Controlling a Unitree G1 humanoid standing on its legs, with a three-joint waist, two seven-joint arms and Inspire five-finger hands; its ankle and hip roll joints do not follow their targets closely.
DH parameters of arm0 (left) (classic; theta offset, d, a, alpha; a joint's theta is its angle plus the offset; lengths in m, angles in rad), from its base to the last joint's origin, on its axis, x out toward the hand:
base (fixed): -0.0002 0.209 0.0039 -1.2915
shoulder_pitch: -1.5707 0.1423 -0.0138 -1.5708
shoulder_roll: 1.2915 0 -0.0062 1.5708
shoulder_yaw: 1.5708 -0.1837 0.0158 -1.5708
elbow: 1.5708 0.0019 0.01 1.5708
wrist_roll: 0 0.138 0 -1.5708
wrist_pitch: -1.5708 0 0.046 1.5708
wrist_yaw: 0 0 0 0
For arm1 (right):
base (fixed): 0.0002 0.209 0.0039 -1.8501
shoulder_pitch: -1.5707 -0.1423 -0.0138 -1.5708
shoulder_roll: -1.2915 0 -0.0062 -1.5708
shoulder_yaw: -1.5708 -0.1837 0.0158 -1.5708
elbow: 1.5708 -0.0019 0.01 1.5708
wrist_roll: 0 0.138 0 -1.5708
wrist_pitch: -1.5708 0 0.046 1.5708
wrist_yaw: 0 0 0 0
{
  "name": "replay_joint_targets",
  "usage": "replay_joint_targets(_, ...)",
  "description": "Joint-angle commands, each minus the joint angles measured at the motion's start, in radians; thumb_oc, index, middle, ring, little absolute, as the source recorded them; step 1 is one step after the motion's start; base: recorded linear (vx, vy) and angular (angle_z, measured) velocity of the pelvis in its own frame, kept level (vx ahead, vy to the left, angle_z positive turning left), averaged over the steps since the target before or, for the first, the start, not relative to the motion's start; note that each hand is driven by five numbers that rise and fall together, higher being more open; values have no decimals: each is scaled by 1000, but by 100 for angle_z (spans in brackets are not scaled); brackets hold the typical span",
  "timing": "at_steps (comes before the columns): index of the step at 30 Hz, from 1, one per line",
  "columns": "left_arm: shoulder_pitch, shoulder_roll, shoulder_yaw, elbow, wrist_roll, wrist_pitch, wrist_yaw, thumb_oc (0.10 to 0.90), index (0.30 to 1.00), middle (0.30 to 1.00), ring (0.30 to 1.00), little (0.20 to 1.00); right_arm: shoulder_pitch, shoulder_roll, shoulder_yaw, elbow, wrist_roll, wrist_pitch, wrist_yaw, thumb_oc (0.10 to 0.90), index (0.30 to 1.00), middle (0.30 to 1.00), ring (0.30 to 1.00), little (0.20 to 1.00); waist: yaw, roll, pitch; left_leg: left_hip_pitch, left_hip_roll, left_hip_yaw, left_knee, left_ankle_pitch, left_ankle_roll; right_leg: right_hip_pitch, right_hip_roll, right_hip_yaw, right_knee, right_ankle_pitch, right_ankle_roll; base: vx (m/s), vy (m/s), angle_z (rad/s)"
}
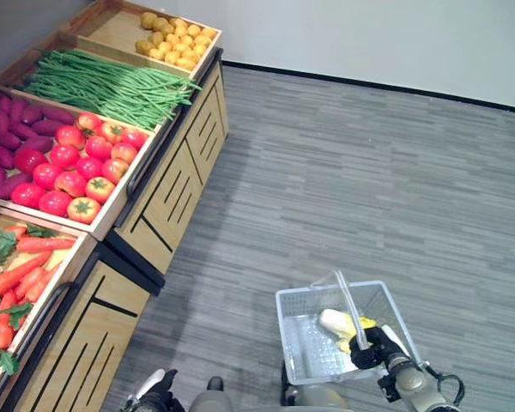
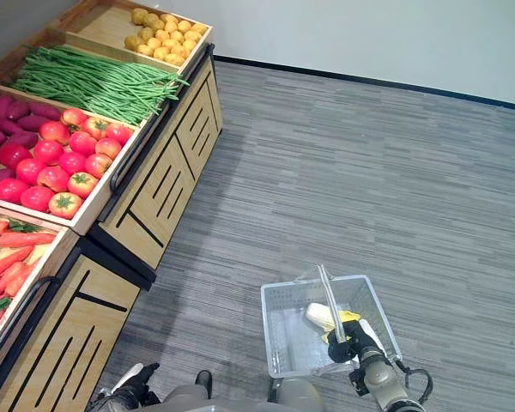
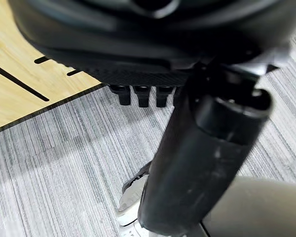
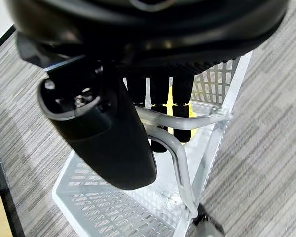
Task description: Get the vegetables into the basket
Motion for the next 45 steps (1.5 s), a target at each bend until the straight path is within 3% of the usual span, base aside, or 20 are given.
replay_joint_targets(1, -30, 32, 49, 19, -32, 8, 24, 900, 1000, 1000, 1000, 1000, 11, -75, -28, -97, 14, -64, -25, 400, 300, 300, 300, 300, 5, -37, -3, 23, -55, 23, 56, -24, -50, -31, -61, 31, 121, -22, 87, 45, -194, 20)
replay_joint_targets(4, -36, 25, 49, 15, -39, 11, 25, 900, 1000, 1000, 1000, 1000, 13, -86, -37, -80, 20, -61, -30, 400, 300, 300, 300, 300, 11, -41, 16, -41, -53, 56, 154, 18, -69, 4, -70, 1, 105, -33, 70, 26, -148, 23)
replay_joint_targets(6, -41, 24, 44, 10, -43, 13, 25, 900, 1000, 1000, 1000, 1000, 27, -92, -48, -85, 22, -58, -36, 400, 300, 300, 300, 300, 8, -43, 30, -82, -25, 111, 161, 51, -70, 22, -84, -23, 105, -42, 66, 40, -71, 48)
replay_joint_targets(7, -46, 23, 34, 5, -32, 15, 26, 900, 1000, 1000, 1000, 1000, 41, -92, -58, -85, 28, -56, -41, 400, 300, 300, 300, 300, 2, -40, 29, -102, 10, 191, 100, 59, -63, 44, -98, -51, 95, -51, 68, 122, -32, 110)
replay_joint_targets(8, -53, 21, 27, 10, -17, 20, 30, 900, 1000, 1000, 1000, 1000, 54, -92, -60, -99, 22, -53, -44, 400, 300, 300, 300, 300, 2, -32, 22, -126, 22, 228, 27, 84, -66, 59, -99, -73, 82, -61, 73, 159, 12, 109)
replay_joint_targets(14, -41, 25, 1, -5, 29, 22, 23, 900, 1000, 1000, 1000, 1000, 55, -95, -53, -115, -4, -49, -50, 400, 300, 300, 300, 300, 20, -18, 14, -182, 57, 252, -73, 190, -85, 119, -92, -61, 67, -88, 84, 181, 95, 14)
replay_joint_targets(18, -24, 29, 17, 15, 32, 24, 20, 900, 1000, 1000, 1000, 1000, 59, -74, -49, -91, -14, -49, -45, 400, 300, 300, 300, 300, 32, -30, -6, -163, 39, 271, -66, 159, -63, 151, -109, -24, 80, -111, 103, 189, 174, -45)
replay_joint_targets(21, -27, 37, 25, 13, 28, 23, 23, 900, 1000, 1000, 1000, 1000, 63, -52, -50, -66, -27, -42, -43, 400, 300, 300, 300, 300, 41, -57, -16, -152, 1, 298, -43, 113, -28, 148, -154, -10, 103, -89, 131, 158, 243, -21)
replay_joint_targets(23, -33, 45, 32, 8, 18, 23, 25, 900, 1000, 1000, 1000, 1000, 57, -37, -43, -54, -33, -35, -42, 400, 300, 300, 300, 300, 49, -79, -17, -149, -32, 308, -31, 80, -2, 131, -190, 1, 135, -30, 157, 187, 377, -5)
replay_joint_targets(24, -38, 62, 52, 10, 7, 27, 29, 900, 1000, 1000, 1000, 1000, 42, -16, -30, -60, -35, -32, -41, 400, 300, 300, 300, 300, 54, -97, -20, -126, -69, 312, -53, 57, 28, 86, -219, 20, 218, 69, 182, 180, 406, 5)
replay_joint_targets(25, -38, 62, 52, 10, 7, 27, 29, 900, 1000, 1000, 1000, 1000, 42, -15, -30, -60, -35, -32, -41, 400, 300, 300, 300, 300, 55, -98, -20, -126, -70, 313, -53, 57, 29, 84, -220, 21, 219, 68, 182, 190, 388, 13)
replay_joint_targets(26, -41, 68, 57, 6, 0, 28, 32, 900, 1000, 1000, 1000, 1000, 32, -7, -24, -42, -31, -32, -41, 400, 300, 300, 300, 300, 56, -93, -20, -105, -82, 300, -73, 52, 39, 62, -213, 38, 271, 97, 182, 70, 105, 11)
replay_joint_targets(30, -41, 76, 63, -2, -12, 25, 32, 900, 1000, 1000, 1000, 1000, 30, -3, -19, -48, -27, -32, -39, 400, 300, 300, 300, 300, 49, -88, -17, -64, -97, 275, -105, 42, 48, 17, -192, 72, 312, 115, 174, 121, 106, 21)
replay_joint_targets(36, -48, 72, 54, 9, -20, 19, 38, 900, 1000, 1000, 1000, 1000, 27, -3, -9, -47, -19, -41, -38, 400, 300, 300, 300, 300, 14, -68, 6, -12, -100, 201, -104, 11, 45, -87, -131, 117, 236, 50, 148, 183, 3, 37)
replay_joint_targets(38, -56, 66, 57, 16, -28, 16, 41, 900, 1000, 1000, 1000, 1000, 22, -7, -3, -51, -13, -46, -36, 400, 300, 300, 300, 300, -8, -69, 17, 16, -113, 153, -105, -5, 39, -123, -103, 176, 150, 56, 152, 201, -51, 73)
replay_joint_targets(39, -56, 65, 57, 16, -28, 16, 41, 900, 1000, 1000, 1000, 1000, 21, -7, -3, -50, -13, -46, -36, 400, 300, 300, 300, 300, -10, -68, 18, 18, -112, 150, -104, -7, 39, -120, -103, 174, 150, 55, 152, 200, -72, 78)
replay_joint_targets(41, -62, 62, 61, 26, -30, 15, 46, 900, 1000, 1000, 1000, 1000, 21, -9, 4, -55, -14, -46, -32, 400, 300, 300, 300, 300, -30, -74, 21, 38, -122, 92, -93, -27, 38, -149, -75, 257, 113, 78, 156, 190, -90, 93)
replay_joint_targets(45, -68, 62, 62, 30, -40, 14, 51, 900, 1000, 1000, 1000, 1000, 20, -13, 4, -43, -13, -46, -31, 400, 300, 300, 300, 300, -39, -77, 22, 53, -124, 32, -89, -40, 32, -155, -53, 275, 110, 84, 153, 149, -144, 68)
